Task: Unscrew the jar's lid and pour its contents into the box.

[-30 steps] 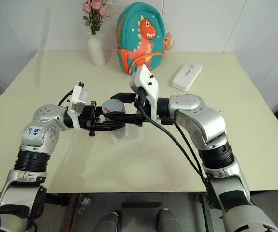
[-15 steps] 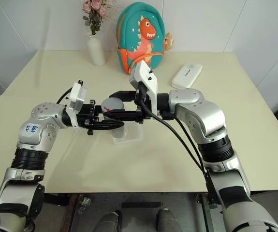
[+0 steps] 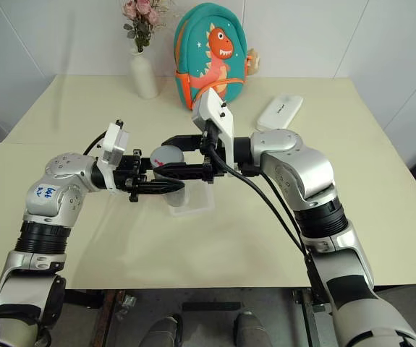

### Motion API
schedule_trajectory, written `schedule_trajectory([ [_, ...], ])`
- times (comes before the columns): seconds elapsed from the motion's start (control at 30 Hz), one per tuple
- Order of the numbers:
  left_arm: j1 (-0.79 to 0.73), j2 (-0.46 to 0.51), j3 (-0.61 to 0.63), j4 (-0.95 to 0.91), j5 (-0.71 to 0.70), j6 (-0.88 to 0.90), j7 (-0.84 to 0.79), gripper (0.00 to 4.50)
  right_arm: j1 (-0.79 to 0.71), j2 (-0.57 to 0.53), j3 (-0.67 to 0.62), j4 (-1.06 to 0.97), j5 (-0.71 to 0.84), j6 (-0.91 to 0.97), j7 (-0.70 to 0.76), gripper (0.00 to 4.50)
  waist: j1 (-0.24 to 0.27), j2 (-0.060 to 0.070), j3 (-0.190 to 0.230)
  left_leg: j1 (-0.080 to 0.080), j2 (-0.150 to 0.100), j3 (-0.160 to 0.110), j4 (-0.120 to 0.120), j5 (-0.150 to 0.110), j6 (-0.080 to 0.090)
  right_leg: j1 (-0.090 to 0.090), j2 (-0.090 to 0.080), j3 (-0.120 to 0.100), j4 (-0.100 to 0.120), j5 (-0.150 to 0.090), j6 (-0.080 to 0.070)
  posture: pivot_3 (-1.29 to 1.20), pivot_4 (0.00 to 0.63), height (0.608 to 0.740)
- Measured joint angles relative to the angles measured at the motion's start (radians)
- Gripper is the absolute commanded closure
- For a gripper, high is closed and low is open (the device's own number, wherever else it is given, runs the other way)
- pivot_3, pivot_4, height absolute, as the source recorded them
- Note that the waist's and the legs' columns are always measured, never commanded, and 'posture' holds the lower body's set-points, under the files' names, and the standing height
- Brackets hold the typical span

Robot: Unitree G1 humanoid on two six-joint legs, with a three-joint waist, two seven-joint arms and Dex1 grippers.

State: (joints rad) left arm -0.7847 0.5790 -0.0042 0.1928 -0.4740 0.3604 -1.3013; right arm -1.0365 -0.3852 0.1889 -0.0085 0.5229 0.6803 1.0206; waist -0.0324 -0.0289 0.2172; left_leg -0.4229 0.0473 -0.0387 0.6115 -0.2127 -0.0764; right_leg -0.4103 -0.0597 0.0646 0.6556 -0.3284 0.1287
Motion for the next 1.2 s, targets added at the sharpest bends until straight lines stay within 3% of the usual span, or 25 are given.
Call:
schedule_trajectory([
  [0.97, 0.003, -0.014, 0.024, -0.021, -0.006, 0.041, 0.041, 2.5, -0.064, 0.006, 0.008, 0.11, -0.029, -0.096, 0.064, 1.58, -0.001, 0.0, 0.0, 0.0, 0.0, 0.0, 0.0, 0.0, 0.0, 0.0, 0.0, 0.0, 0.0, 0.0, 0.0, 0.0, 0.15, 0.74],
  [1.1, 0.077, -0.032, -0.091, -0.028, 0.012, 0.044, -0.023, 2.5, -0.179, -0.01, -0.094, 0.172, -0.071, -0.179, -0.005, 1.58, 0.002, 0.004, 0.003, 0.0, 0.0, 0.0, 0.0, 0.0, 0.0, 0.0, 0.0, 0.0, 0.0, 0.0, 0.0, 0.0, 0.15, 0.74],
  [1.2, 0.08, -0.029, -0.1, -0.03, 0.015, 0.042, -0.025, 2.5, -0.196, -0.01, -0.11, 0.185, -0.078, -0.207, -0.004, 1.58, -0.001, 0.003, 0.003, 0.0, 0.001, 0.0, 0.0, 0.0, 0.0, 0.0, 0.001, 0.0, 0.0, 0.0, 0.0, 0.0, 0.15, 0.74],
])
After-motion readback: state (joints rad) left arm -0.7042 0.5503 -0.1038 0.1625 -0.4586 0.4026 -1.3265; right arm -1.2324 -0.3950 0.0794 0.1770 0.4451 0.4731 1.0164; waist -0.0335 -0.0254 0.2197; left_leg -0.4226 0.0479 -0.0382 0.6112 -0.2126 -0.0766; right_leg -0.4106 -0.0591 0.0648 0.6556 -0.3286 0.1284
